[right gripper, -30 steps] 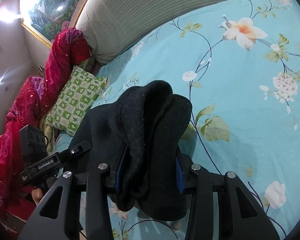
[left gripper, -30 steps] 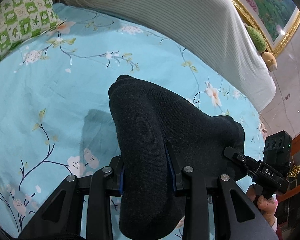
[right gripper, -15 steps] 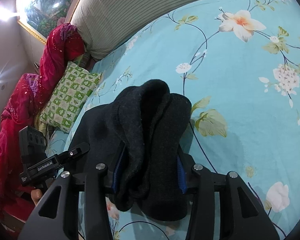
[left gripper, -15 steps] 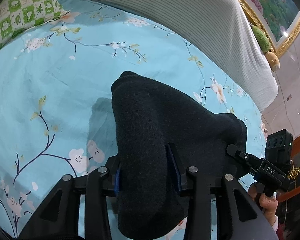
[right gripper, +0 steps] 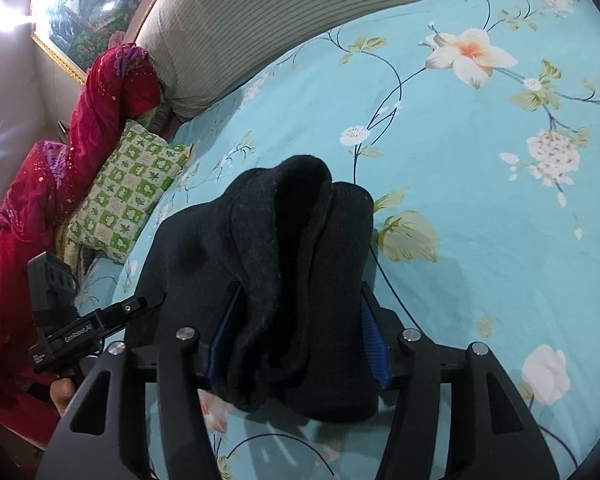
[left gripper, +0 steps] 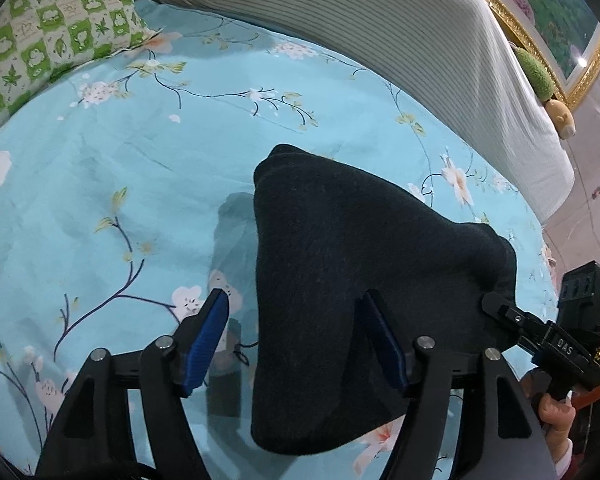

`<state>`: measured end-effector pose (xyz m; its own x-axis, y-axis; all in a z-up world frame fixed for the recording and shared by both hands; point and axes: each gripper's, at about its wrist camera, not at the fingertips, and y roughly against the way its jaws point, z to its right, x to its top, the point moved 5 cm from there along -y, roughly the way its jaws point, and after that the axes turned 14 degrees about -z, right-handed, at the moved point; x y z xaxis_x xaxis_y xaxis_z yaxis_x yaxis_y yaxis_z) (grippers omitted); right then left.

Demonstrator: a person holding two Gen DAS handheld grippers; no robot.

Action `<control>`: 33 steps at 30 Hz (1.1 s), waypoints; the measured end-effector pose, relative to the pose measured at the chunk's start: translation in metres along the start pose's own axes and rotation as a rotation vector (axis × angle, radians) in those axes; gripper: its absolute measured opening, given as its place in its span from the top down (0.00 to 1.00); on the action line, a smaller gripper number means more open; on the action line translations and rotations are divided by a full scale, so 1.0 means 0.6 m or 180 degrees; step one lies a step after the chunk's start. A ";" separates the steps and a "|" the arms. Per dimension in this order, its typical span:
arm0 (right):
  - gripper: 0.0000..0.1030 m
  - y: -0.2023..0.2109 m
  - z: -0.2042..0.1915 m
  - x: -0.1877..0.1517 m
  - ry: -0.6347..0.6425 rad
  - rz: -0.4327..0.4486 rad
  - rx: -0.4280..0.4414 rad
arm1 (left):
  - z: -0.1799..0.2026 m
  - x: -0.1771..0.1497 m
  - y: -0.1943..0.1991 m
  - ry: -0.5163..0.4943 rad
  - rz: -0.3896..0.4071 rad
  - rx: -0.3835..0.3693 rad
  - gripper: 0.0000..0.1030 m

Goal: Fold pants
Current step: 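Open both grippers and release the folded black pants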

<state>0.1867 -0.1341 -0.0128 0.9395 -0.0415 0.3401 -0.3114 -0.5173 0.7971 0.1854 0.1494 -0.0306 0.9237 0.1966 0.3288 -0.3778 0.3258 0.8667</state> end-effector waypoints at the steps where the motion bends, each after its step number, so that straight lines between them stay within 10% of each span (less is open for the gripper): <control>1: 0.42 0.003 -0.002 -0.003 0.0016 0.0025 -0.0041 | 0.000 -0.003 0.002 -0.0004 0.0023 0.0033 0.31; 33: 0.22 0.059 -0.075 -0.084 0.0721 0.0568 -0.0825 | 0.049 -0.121 0.062 -0.0227 0.0415 0.0752 0.16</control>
<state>0.1216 -0.1120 0.0208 0.8209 0.0936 0.5633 -0.5201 -0.2847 0.8053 0.1059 0.1203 -0.0112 0.8736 0.1542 0.4616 -0.4762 0.0756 0.8761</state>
